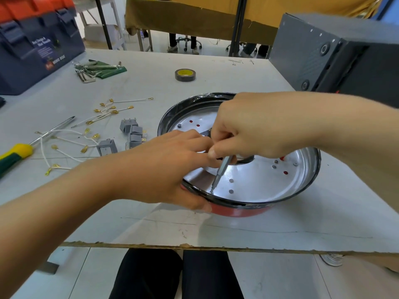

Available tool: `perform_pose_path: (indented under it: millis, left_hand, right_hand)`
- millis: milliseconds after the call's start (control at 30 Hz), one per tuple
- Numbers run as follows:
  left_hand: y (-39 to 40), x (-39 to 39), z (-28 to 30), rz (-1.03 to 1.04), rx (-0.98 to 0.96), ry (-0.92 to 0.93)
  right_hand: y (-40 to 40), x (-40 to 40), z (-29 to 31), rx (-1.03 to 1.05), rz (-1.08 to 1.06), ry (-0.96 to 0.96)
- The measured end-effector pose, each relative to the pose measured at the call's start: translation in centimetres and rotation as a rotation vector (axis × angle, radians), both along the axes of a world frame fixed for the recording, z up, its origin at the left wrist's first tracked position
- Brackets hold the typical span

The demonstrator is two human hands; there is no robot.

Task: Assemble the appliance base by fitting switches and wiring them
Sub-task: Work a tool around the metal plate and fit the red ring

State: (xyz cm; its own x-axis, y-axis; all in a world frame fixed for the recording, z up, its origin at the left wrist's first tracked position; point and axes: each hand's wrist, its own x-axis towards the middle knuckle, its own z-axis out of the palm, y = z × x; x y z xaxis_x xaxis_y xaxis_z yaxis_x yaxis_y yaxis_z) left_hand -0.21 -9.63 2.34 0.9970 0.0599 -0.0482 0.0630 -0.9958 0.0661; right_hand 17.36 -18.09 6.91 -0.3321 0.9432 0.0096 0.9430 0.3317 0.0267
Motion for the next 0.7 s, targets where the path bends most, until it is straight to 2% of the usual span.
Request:
perform_pose_path:
  millis: [33,167,300,367,600,700]
  left_hand:
    - [0.0,0.0,-0.1,-0.002,-0.003,-0.016]
    - [0.1,-0.1,-0.3,-0.010,-0.004,-0.062]
    - [0.2,-0.2,-0.6,-0.028,0.031,-0.082]
    - [0.1,-0.2,-0.7,-0.033,0.043,-0.120]
    - [0.5,-0.5,-1.1,-0.031,-0.017,-0.176]
    - [0.5,-0.8,-1.1,-0.059,0.034,-0.220]
  right_hand:
    - [-0.1,-0.6,0.3,-0.078,-0.042,0.024]
    - [-0.7,-1.3,0.1,-0.062,-0.053,0.110]
    - [-1.5,-1.5,2.6,-0.224,-0.064,0.142]
    - [-2.0,-0.8,3.6,-0.253,-0.106,0.227]
    - [-4.6,2.5,0.5,-0.052,-0.213,0.757]
    - [-5.3,3.6,-1.5,0.080,-0.260,0.915]
